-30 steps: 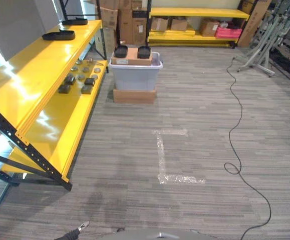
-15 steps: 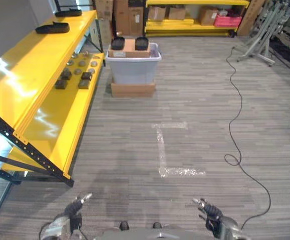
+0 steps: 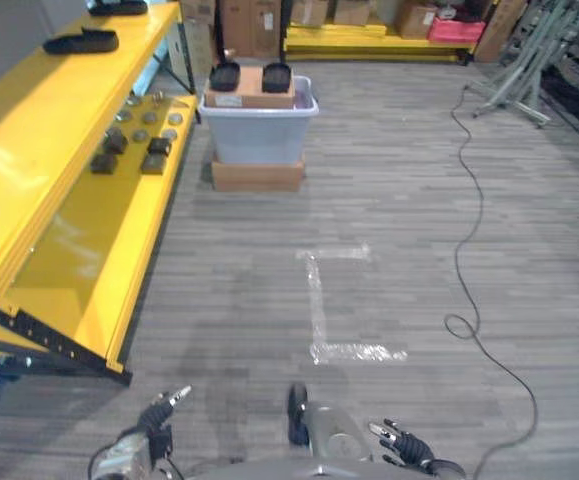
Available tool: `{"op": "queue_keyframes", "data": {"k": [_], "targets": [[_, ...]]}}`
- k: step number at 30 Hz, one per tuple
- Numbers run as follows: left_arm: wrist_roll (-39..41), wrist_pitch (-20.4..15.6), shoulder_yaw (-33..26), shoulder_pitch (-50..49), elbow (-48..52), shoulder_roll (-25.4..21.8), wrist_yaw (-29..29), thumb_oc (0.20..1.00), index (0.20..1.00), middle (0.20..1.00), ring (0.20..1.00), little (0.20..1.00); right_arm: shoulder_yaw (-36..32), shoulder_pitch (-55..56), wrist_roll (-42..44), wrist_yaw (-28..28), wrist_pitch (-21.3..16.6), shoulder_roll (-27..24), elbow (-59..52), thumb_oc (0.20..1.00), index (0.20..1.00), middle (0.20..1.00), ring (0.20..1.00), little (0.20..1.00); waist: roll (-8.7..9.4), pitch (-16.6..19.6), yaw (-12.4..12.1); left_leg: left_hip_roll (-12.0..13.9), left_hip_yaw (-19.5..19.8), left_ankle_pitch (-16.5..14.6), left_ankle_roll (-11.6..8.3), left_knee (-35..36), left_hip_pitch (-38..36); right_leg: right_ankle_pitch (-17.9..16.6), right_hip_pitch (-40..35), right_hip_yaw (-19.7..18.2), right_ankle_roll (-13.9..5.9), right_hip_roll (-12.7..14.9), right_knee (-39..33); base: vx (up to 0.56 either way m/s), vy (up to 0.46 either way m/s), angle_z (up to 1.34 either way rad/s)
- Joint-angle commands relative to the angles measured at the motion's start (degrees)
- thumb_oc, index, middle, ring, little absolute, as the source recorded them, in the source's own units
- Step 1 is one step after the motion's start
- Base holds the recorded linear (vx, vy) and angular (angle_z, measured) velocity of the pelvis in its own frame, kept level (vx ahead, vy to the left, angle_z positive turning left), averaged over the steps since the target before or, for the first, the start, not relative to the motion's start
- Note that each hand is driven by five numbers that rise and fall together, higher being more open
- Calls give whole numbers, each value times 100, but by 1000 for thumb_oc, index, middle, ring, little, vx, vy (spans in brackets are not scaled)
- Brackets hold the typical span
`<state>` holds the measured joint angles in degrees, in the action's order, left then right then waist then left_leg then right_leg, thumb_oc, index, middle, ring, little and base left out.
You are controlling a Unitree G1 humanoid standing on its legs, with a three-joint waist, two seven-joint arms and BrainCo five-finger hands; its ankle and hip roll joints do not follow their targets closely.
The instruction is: Move parts from the plastic box to the shelf.
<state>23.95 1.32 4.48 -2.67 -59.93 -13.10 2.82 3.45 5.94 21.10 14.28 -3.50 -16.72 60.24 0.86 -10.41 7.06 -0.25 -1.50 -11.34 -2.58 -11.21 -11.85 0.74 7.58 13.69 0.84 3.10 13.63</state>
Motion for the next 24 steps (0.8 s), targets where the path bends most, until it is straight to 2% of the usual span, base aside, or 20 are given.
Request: {"op": "queue_keyframes", "data": {"k": [1, 2, 3, 4, 5, 6, 8, 9, 10, 11, 13, 14, 15, 16, 18, 19, 20, 21, 22, 24], "targets": [[106, -29, -192, 262, -100, -103, -152, 1000, 1000, 1000, 1000, 1000, 241, -161, -132, 34, -36, -338, 97, 1000, 1000, 1000, 1000, 1000, 260, -7, -261, -166, -363, 1864, -76, -3315, 948, -603, -732, -148, -55, -100, -1382, 593, -307, 11], [84, 12, -220, 254, -120, -97, -119, 1000, 1000, 1000, 1000, 1000, 234, -155, -215, 52, -62, -371, 171, 1000, 1000, 1000, 1000, 1000, 258, -83, -350, -48, -409, 1767, -44, -3644, 1462, -552, -892, -142, -22, -117, -1417, 452, -169, -8], [18, 47, -241, 245, -136, -89, -71, 1000, 1000, 1000, 1000, 1000, 198, -166, -269, 59, -114, -397, 251, 1000, 1000, 1000, 1000, 1000, 294, -133, -437, -6, -460, 1688, 40, -3484, 1869, -499, -1037, -151, -27, -90, -1444, 451, -66, -30], [-76, 43, -256, 214, -150, -78, -27, 1000, 1000, 1000, 1000, 1000, 148, -190, -297, 54, -152, -415, 293, 1000, 1000, 1000, 1000, 1000, 266, -194, -542, 22, -532, 1571, 130, -2953, 2006, -424, -1198, -192, -47, -123, -1472, 630, 32, -55], [-156, -69, -265, 103, -216, -49, 26, 1000, 1000, 1000, 1000, 1000, 63, -276, -321, 31, -184, -424, 293, 1000, 1000, 1000, 1000, 1000, 221, -249, -670, -1, -729, 1566, 188, -1803, 2074, -294, -1388, -306, -97, -183, -1505, 618, 92, -71], [-176, -134, -277, 44, -254, -36, 43, 1000, 1000, 1000, 1000, 1000, 29, -312, -328, 14, -211, -426, 292, 1000, 1000, 1000, 1000, 1000, 211, -273, -726, -16, -808, 1628, 188, -1369, 2103, -254, -1461, -386, -121, -214, -1513, 535, 111, -70], [-187, -232, -272, -56, -292, -19, 50, 1000, 1000, 1000, 1000, 1000, 1, -363, -297, 5, -237, -436, 292, 1000, 1000, 1000, 1000, 1000, 128, -290, -822, -43, -800, 1865, 142, -469, 2235, -151, -1573, -555, -148, -339, -1482, 469, 107, -61], [-241, -305, -243, -196, -275, -49, 55, 1000, 1000, 1000, 1000, 1000, -2, -389, -139, -58, -304, -450, 254, 1000, 1000, 1000, 1000, 1000, 11, -325, -998, -9, -593, 2354, 24, 531, 2574, 77, -1803, -857, -120, -563, -1400, 665, 120, -41], [-291, -306, -228, -234, -269, -76, 73, 1000, 1000, 1000, 1000, 1000, 3, -393, -47, -63, -326, -470, 250, 1000, 1000, 1000, 1000, 1000, 0, -337, -1077, -19, -482, 2478, -16, 724, 2710, 175, -1912, -967, -99, -616, -1366, 743, 131, -14], [-351, -324, -225, -260, -284, -97, 77, 1000, 1000, 1000, 1000, 1000, 13, -408, 81, -59, -352, -499, 262, 1000, 1000, 1000, 1000, 1000, -6, -342, -1164, -57, -376, 2464, -40, 761, 2807, 325, -2030, -1062, -92, -643, -1282, 580, 128, -23], [-303, -339, -251, -273, -314, -111, 61, 1000, 1000, 1000, 1000, 1000, 28, -451, 240, -58, -354, -520, 299, 1000, 1000, 1000, 1000, 1000, 9, -312, -1214, -89, -431, 2313, -10, 641, 2819, 493, -2146, -1133, -112, -628, -1186, 488, 148, -61], [-189, -337, -290, -283, -324, -125, 21, 1000, 1000, 1000, 1000, 1000, 25, -475, 243, -45, -303, -509, 294, 1000, 1000, 1000, 1000, 1000, 24, -255, -1247, -122, -557, 2184, 55, 872, 2706, 652, -2282, -1162, -184, -610, -1054, 364, 135, -54], [-180, -323, -310, -279, -320, -138, 20, 1000, 1000, 1000, 1000, 1000, 22, -474, 238, -50, -286, -501, 287, 1000, 1000, 1000, 1000, 1000, 33, -237, -1254, -130, -596, 2149, 80, 899, 2656, 690, -2325, -1163, -199, -596, -999, 556, 214, -34], [-151, -316, -358, -258, -310, -181, 36, 1000, 1000, 1000, 1000, 1000, 25, -478, 255, -42, -193, -455, 282, 1000, 1000, 1000, 1000, 1000, 92, -159, -1256, -185, -729, 2011, 200, 940, 2448, 659, -2396, -1052, -301, -496, -627, 415, 168, -34], [-79, -358, -364, -220, -302, -209, 62, 1000, 1000, 1000, 1000, 1000, 24, -461, 212, -2, -81, -377, 231, 1000, 1000, 1000, 1000, 1000, 114, -94, -1253, -240, -834, 1847, 396, 932, 2226, 197, -2247, -841, -572, -312, 498, 588, 287, -23], [-35, -490, -267, -68, -368, -221, 18, 1000, 1000, 1000, 1000, 1000, 40, -405, 154, -89, -44, -243, 288, 1000, 1000, 1000, 1000, 1000, -91, -81, -1108, -190, -703, 1524, 692, 895, 1750, -417, -1257, -614, -827, -69, 2399, 563, 306, -6], [-35, -492, -267, -65, -371, -221, 18, 1000, 1000, 1000, 1000, 1000, 40, -407, 154, -88, -46, -242, 290, 1000, 1000, 1000, 1000, 1000, -73, -79, -1109, -210, -710, 1522, 697, 892, 1759, -391, -1233, -620, -832, -45, 2443, 731, 315, -6], [49, -574, -193, 39, -407, -237, -58, 1000, 1000, 1000, 1000, 1000, 90, -431, 60, -40, -103, -132, 455, 1000, 1000, 1000, 1000, 1000, -97, -156, -1032, -238, -675, 1335, 792, 894, 1406, -297, -718, -347, -732, 224, 2434, 522, 66, 2], [112, -594, -156, 99, -322, -273, -85, 1000, 1000, 1000, 1000, 1000, 164, -413, -107, -54, -115, -43, 462, 1000, 1000, 1000, 1000, 1000, -108, -233, -981, -230, -617, 1269, 776, 957, 1146, -108, -561, -102, -649, 245, 1826, 650, 39, 5], [177, -502, -170, 215, -165, -359, -97, 1000, 1000, 1000, 1000, 1000, 234, -314, -170, -55, -139, 4, 455, 1000, 1000, 1000, 1000, 1000, -51, -296, -873, -294, -498, 1134, 726, 1003, 870, -189, -418, 81, -631, 139, 741, 461, -98, 18]]}}
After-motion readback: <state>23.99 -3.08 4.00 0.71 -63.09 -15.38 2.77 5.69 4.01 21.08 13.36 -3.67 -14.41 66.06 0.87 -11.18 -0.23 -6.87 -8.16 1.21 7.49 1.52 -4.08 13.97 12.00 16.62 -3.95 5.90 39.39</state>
